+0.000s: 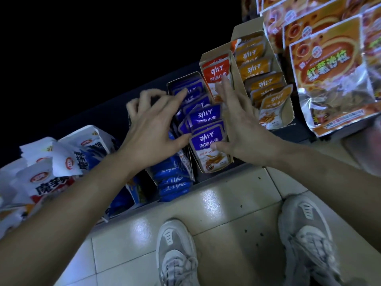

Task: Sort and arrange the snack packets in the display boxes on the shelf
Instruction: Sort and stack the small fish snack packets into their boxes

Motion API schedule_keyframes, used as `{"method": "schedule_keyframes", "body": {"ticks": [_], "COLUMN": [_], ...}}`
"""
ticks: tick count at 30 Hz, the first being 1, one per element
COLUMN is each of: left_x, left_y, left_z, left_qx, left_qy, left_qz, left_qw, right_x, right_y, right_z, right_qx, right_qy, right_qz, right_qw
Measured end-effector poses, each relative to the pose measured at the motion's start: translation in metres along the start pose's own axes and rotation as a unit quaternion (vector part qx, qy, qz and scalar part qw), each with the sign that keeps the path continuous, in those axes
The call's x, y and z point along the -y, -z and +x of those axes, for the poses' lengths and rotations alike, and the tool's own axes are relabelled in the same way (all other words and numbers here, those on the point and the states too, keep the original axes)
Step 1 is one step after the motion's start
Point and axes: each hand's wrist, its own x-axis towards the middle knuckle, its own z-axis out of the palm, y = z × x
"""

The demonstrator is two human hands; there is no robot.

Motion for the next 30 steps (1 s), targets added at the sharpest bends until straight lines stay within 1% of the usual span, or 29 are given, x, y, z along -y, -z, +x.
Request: {"method": "schedule_keyframes", "body": {"ticks": [3,4,7,9,12,14,17,19,21,25,28,30], "left_x": [0.003,0.005,0.006,0.004,0.001,-0.001,-0.003,-0.004,-0.005,-0.006,-0.007,-0.005], "left_y": [-0.001,-0.002,-0.003,-0.005,-0.007,-0.007,-0.003,-0.003,-0.004,-0.004,-0.003,-0.002], "left_z": [-0.005,-0.006,-0.006,-0.003,0.003,0.005,0.000,-0.005,-0.006,0.003,0.010,0.013], "left_qx": [-0.031,-0.049,-0.084,-0.100,-0.116,-0.142,-0.204,-0.191,-0.159,-0.136,-0.129,-0.151], "left_qy": [0.026,0.029,0.047,0.055,0.060,0.077,0.110,0.110,0.106,0.113,0.108,0.105], "left_qz": [-0.016,-0.012,-0.033,-0.056,-0.054,-0.049,-0.031,0.000,0.015,0.032,-0.008,-0.032], "left_qw": [0.999,0.998,0.995,0.992,0.990,0.986,0.972,0.975,0.981,0.984,0.986,0.982], "right_x": [-0.011,-0.013,-0.011,-0.007,-0.006,-0.008,-0.009,-0.009,-0.008,-0.009,-0.009,-0.007], "right_y": [0.000,0.001,0.000,-0.004,-0.009,-0.010,-0.007,-0.003,-0.002,-0.008,-0.010,-0.010], "right_z": [-0.007,-0.010,-0.018,-0.020,-0.018,-0.017,-0.019,-0.016,-0.012,-0.007,-0.008,-0.011], "right_qx": [0.003,0.002,0.003,0.008,0.013,-0.001,-0.042,-0.055,-0.043,-0.029,-0.031,-0.042], "right_qy": [0.002,-0.002,-0.003,0.017,0.045,0.045,0.012,0.014,0.021,0.038,0.034,0.045], "right_qz": [0.134,0.154,0.123,0.105,0.057,0.058,0.090,0.049,0.029,-0.008,0.021,0.034], "right_qw": [0.991,0.988,0.992,0.994,0.997,0.997,0.995,0.997,0.998,0.999,0.999,0.998]}}
